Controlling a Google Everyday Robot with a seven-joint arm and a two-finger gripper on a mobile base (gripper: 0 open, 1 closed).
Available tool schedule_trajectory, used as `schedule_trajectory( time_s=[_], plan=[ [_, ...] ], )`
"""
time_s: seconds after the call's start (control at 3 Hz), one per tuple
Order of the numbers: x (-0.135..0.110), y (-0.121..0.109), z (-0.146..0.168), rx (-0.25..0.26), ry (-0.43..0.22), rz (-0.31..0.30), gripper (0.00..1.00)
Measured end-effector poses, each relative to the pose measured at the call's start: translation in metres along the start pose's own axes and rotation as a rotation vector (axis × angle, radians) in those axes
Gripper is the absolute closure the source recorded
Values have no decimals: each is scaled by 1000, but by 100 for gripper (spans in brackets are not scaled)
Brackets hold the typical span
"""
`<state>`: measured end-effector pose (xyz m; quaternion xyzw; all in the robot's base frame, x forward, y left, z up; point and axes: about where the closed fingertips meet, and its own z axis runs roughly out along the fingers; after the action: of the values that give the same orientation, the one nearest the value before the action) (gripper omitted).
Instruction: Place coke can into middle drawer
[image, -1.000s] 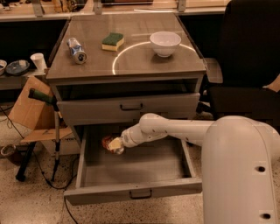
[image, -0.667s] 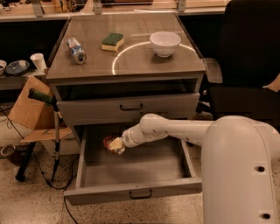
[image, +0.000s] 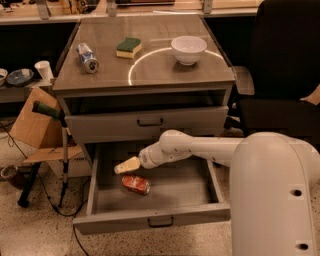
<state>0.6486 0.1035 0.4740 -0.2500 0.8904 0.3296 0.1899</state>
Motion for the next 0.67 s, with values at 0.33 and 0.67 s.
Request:
schedule_trajectory(
  time_s=[0.33, 0.67],
  plan=[
    [0, 0, 0, 0, 0, 0, 0],
    [3, 1, -1, -26, -4, 1, 0]
  ],
)
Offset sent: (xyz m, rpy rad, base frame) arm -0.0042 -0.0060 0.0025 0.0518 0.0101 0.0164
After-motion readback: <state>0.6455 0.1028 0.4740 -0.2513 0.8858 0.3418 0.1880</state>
